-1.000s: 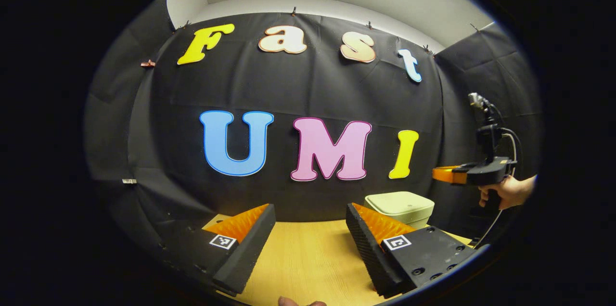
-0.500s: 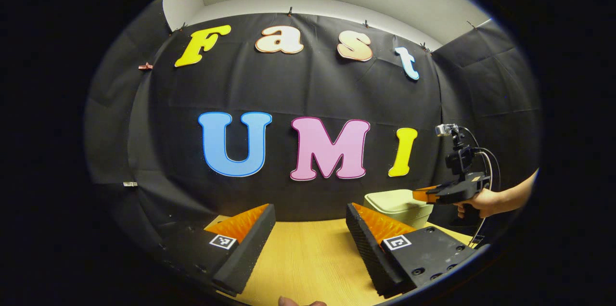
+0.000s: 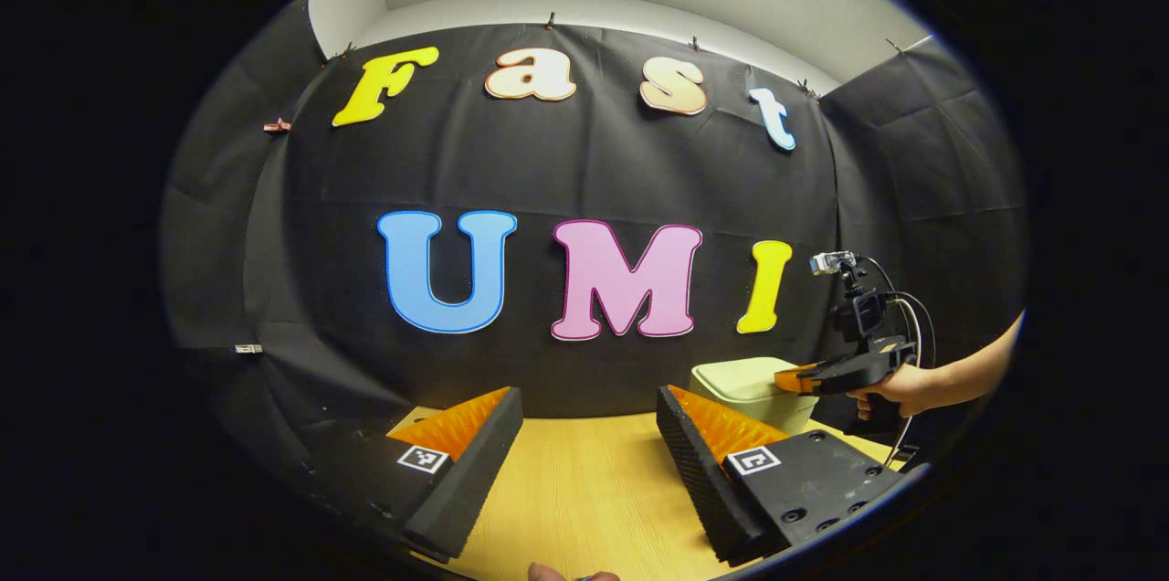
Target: Press the lid of the desktop garbage bin to open it, pick up the crumpled paper on the desktop and throw it into the bin, then pick up the pop can on the desktop and drop it into the bin, and finally close the garbage bin lid.
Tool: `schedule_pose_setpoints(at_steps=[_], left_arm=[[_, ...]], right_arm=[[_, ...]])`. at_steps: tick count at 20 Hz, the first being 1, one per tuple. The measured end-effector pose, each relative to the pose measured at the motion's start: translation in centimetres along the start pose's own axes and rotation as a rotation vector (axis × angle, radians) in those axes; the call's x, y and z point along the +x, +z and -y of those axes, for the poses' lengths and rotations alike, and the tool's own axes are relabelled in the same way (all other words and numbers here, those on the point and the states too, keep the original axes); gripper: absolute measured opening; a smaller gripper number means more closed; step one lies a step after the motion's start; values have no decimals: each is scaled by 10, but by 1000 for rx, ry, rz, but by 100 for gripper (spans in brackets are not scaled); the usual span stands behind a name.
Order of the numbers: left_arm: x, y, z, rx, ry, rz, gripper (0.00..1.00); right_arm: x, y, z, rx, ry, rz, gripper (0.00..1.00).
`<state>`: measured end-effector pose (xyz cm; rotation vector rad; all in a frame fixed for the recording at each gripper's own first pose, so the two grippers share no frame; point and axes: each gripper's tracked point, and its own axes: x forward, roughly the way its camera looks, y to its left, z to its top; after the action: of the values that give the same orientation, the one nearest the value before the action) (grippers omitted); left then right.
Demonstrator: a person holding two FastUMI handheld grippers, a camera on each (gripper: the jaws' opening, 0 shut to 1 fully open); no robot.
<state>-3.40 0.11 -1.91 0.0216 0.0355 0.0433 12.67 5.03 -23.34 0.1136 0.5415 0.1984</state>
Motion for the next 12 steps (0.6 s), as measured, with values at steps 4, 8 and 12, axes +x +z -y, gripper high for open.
schedule_pose_setpoints(at_steps=[4, 8, 12], left_arm=[[-1, -4, -2, -14, 6, -7, 95], [-3, -5, -4, -13, 9, -6, 95], [-2, -2, -10, -15, 19, -1, 95]], right_arm=[[-1, 1, 0, 29, 9, 10, 6], [-10, 19, 4, 37, -21, 60, 6], [-27, 65, 10, -38, -54, 205, 5]])
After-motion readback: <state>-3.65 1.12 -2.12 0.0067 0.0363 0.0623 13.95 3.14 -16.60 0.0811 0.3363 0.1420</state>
